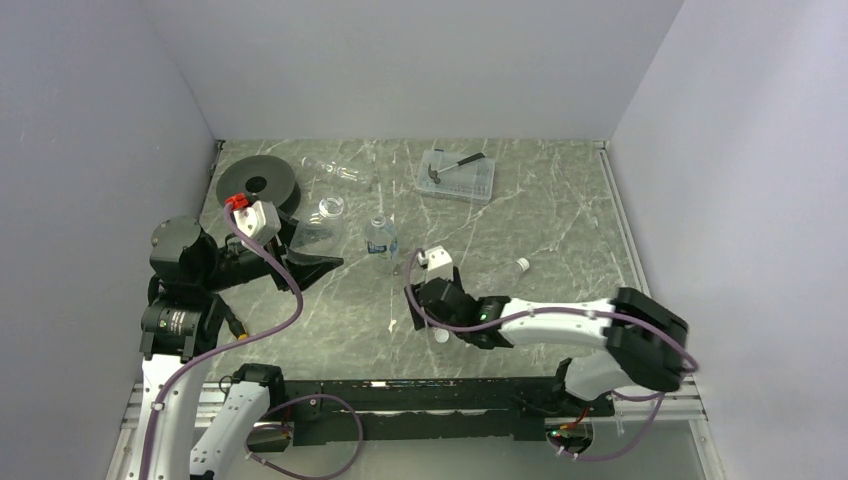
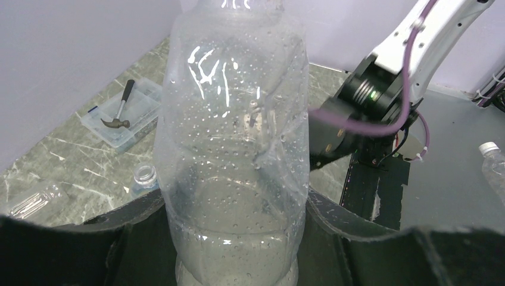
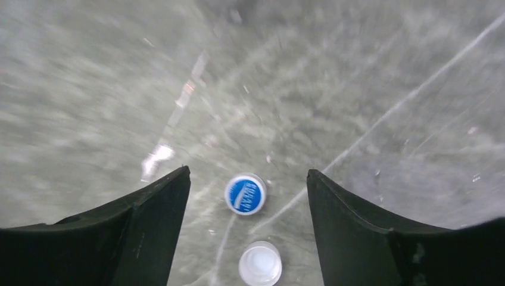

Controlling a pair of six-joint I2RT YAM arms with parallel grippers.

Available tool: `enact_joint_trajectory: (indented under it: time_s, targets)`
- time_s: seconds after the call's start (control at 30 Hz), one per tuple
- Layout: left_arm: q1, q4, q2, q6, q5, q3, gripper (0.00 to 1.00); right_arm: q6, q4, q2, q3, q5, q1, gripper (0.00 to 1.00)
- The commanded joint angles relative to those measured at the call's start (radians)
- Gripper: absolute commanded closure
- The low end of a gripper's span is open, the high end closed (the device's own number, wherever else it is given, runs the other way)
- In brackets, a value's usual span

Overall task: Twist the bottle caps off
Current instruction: Place the bottle cap at the center of the board, then place the plastic bottle at the center of the board.

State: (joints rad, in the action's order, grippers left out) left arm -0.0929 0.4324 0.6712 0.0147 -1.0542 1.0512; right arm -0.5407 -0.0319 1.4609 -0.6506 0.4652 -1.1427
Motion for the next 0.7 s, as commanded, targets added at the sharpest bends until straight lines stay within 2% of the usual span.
enact_joint_trajectory:
  time_s: [0.0, 0.07, 0.13, 0.23, 0.33, 0.47, 0.67]
  targets:
    - [0.002, -0.016, -0.001, -0.004, -0.017, 0.034, 1.0, 0.114, 0.076, -0.254, -0.164, 0.002, -0.003, 0.2]
    - [0.002, -0.02, -0.004, -0.006, -0.023, 0.029, 1.0, 0.194, 0.091, -0.371, -0.246, -0.086, 0.0, 0.12]
    - [0.002, -0.024, -0.004, -0.003, -0.03, 0.024, 1.0, 0.244, 0.137, -0.412, -0.362, -0.208, 0.014, 0.06]
    - [0.002, -0.022, -0.003, 0.007, -0.044, 0.018, 1.0, 0.294, 0.227, -0.404, -0.553, -0.391, 0.027, 0.02]
    - [0.002, -0.022, -0.002, 0.005, -0.077, 0.014, 1.0, 0.322, 0.222, -0.388, -0.687, -0.576, 0.028, 0.0]
    - [0.002, -0.032, 0.004, -0.008, -0.127, 0.011, 1.0, 0.314, 0.141, -0.336, -0.773, -0.678, 0.028, 0.0]
    - [0.002, -0.016, 0.013, -0.008, -0.157, 0.019, 1.0, 0.293, 0.017, -0.222, -0.839, -0.715, 0.028, 0.01]
